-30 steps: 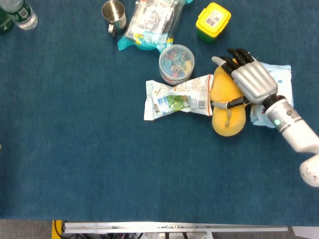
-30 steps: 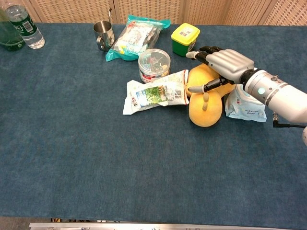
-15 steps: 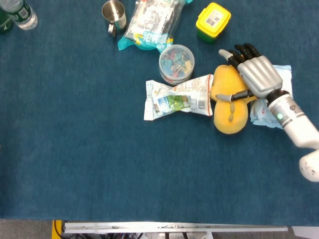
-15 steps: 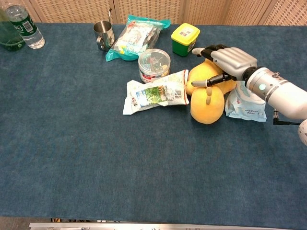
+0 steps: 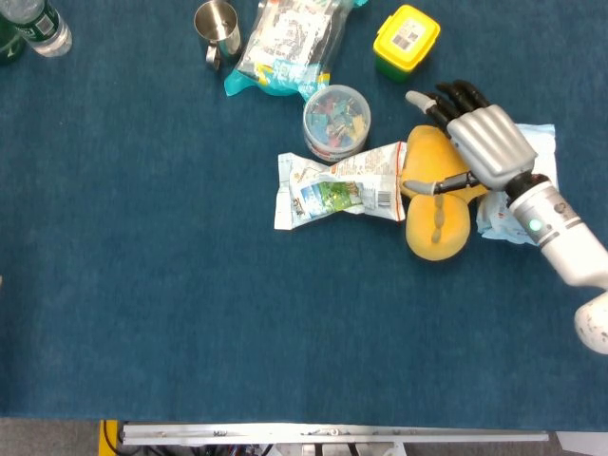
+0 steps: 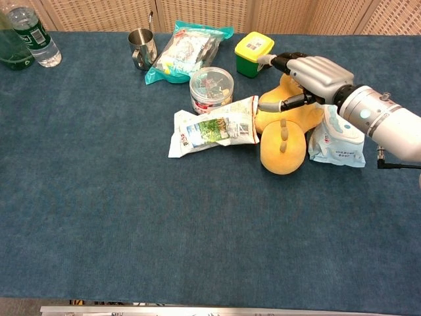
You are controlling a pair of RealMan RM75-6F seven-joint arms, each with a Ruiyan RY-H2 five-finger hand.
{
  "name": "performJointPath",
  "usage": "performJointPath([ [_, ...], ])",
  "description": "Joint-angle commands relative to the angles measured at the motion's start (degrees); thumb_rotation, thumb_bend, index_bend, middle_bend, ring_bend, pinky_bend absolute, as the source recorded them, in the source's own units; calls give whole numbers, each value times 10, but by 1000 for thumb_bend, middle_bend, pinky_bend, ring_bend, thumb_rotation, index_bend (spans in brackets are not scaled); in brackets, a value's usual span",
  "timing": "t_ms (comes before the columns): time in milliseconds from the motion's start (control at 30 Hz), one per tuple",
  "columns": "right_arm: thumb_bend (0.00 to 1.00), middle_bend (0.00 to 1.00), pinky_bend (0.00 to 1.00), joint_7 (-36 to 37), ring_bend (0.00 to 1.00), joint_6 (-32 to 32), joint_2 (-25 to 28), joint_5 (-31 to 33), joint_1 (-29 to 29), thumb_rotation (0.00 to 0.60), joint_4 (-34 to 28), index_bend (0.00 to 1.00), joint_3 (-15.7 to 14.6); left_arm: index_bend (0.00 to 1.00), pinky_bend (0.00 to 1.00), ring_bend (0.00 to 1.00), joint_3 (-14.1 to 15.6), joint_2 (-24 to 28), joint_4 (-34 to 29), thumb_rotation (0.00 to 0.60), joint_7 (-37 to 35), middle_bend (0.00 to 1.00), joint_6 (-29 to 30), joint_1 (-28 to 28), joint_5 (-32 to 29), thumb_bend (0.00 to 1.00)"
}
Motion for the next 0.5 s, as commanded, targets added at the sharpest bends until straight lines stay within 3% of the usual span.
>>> performJointPath([
  [33,0,150,0,1,0,-7,-10,4,6,156,5,72,1,126,45,95,0,0,0,600,0,84,1,0,1,117],
  [500,0,148,0,-29,0,-32,-54,27,20,157,57,72,-5,126,45,94,0,3,1,600,-5,84,4,4,0,117],
])
